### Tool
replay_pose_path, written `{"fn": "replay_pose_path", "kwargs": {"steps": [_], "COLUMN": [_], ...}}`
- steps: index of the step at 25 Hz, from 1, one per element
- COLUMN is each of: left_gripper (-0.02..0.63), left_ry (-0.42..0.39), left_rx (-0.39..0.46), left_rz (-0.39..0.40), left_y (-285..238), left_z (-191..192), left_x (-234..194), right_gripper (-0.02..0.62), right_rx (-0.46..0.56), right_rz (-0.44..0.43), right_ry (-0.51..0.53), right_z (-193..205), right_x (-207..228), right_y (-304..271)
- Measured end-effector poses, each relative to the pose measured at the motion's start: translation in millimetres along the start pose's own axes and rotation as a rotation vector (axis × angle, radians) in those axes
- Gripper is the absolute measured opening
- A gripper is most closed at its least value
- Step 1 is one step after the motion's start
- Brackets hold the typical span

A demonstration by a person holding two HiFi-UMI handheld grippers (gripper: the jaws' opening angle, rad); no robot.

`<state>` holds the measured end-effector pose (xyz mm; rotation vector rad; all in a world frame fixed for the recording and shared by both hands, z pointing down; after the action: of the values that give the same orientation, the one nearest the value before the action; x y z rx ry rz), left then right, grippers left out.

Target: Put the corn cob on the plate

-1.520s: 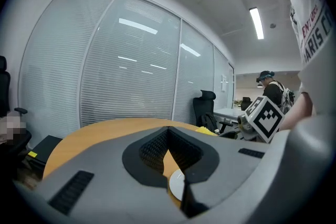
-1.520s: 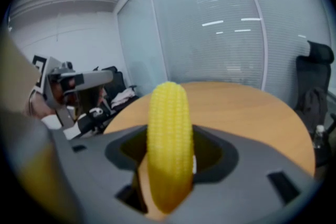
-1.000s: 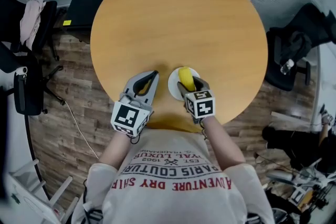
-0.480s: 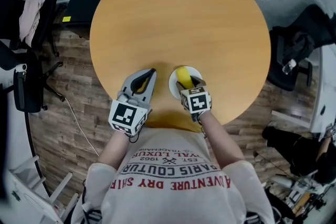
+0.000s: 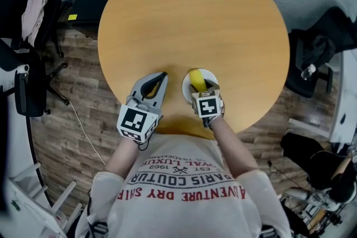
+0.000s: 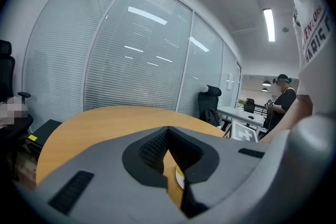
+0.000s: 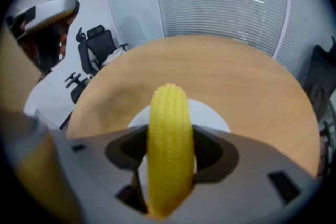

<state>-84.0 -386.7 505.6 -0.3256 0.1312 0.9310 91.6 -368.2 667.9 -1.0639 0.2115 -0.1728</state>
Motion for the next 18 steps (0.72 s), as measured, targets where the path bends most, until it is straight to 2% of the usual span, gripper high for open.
{"fn": "replay_pose_path", "kwargs": {"steps": [11,18], "left_gripper": [0.032,0.032], "left_ry": [0.008,0.003], "left_rx": [-0.001,0.007], "left_rz": [0.004,0.015], "left_y": [7.1,6.2], "left_z": [1.8,-1.8], "left_x": [1.6,13.6], "right_gripper": [0.275,0.273], "right_rx": [0.029,0.142], "right_rz": [0.025,0.019], "right_ry": [-0.036,-0.110], "right_z": [-1.9,-10.2], "right_x": [-5.0,3.1], "right_y": [4.2,37.4]}}
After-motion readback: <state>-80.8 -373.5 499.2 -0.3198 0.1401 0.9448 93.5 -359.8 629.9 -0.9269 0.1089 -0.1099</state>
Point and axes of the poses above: the fingertips, and each gripper's own axes: y backward along the fingers, x to its right, z out of its underside, the point moved 6 cm from there along y, backward along the fingers, and after that the axes turned 13 degrees about z, right-handed, at the moved point
